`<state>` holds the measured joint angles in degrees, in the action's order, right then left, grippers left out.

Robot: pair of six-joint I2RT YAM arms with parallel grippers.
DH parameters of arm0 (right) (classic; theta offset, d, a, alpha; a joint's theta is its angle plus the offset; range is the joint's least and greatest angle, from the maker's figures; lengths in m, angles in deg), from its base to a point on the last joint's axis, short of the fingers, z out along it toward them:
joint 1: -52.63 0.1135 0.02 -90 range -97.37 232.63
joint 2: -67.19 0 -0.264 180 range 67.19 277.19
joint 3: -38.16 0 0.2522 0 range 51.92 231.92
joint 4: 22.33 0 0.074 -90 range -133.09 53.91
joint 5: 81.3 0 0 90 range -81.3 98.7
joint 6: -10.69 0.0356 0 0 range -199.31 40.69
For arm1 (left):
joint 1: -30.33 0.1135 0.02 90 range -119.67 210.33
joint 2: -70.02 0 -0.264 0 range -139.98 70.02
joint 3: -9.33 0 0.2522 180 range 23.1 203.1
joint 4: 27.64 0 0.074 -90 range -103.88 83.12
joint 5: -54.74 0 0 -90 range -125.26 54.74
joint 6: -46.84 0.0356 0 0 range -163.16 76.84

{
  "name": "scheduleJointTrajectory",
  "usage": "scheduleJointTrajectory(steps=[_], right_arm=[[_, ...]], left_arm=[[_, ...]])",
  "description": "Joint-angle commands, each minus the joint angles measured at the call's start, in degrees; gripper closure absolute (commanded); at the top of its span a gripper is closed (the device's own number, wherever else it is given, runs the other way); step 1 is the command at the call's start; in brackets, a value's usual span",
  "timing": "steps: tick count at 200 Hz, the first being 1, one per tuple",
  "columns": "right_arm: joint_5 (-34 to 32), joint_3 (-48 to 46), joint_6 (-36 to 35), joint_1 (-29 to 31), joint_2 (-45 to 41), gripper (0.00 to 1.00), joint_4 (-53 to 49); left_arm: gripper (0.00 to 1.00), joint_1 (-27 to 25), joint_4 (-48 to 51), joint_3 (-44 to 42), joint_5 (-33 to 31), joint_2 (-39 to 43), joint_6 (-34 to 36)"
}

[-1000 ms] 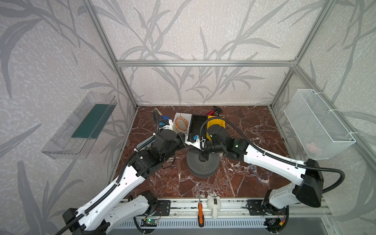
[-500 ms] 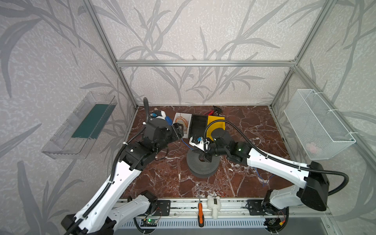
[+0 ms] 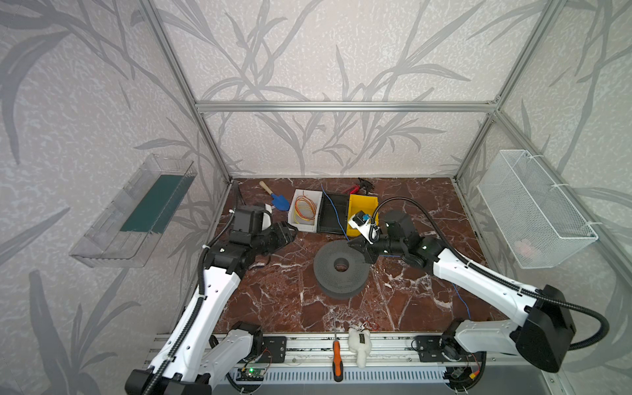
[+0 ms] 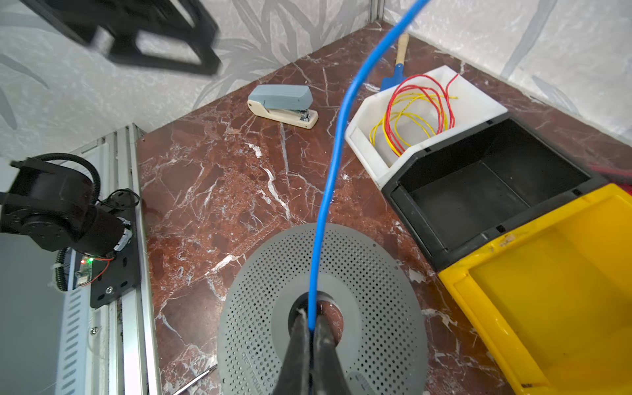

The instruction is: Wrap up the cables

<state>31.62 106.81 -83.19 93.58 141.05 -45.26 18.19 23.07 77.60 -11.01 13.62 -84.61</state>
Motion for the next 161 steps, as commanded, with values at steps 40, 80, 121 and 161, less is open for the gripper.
scheduleJointTrajectory(steps=[40,80,121,161], right_arm=[[6.1,0.5,-4.2,-0.2,-1.4,1.00,2.4],[8.1,4.7,-5.8,-0.3,2.3,1.00,4.9],[11.2,6.4,-5.2,-0.2,5.0,1.00,6.0],[11.4,6.5,-5.1,-0.2,4.4,1.00,5.2]], left_arm=[[0.43,-5.5,-19.3,-17.5,8.9,-1.5,-6.2],[0.43,-6.9,-30.0,-25.2,11.0,-3.3,-8.8],[0.44,-7.6,-42.2,-29.4,14.1,-7.3,-11.5],[0.54,-8.1,-46.9,-31.3,15.5,-13.0,-12.5]])
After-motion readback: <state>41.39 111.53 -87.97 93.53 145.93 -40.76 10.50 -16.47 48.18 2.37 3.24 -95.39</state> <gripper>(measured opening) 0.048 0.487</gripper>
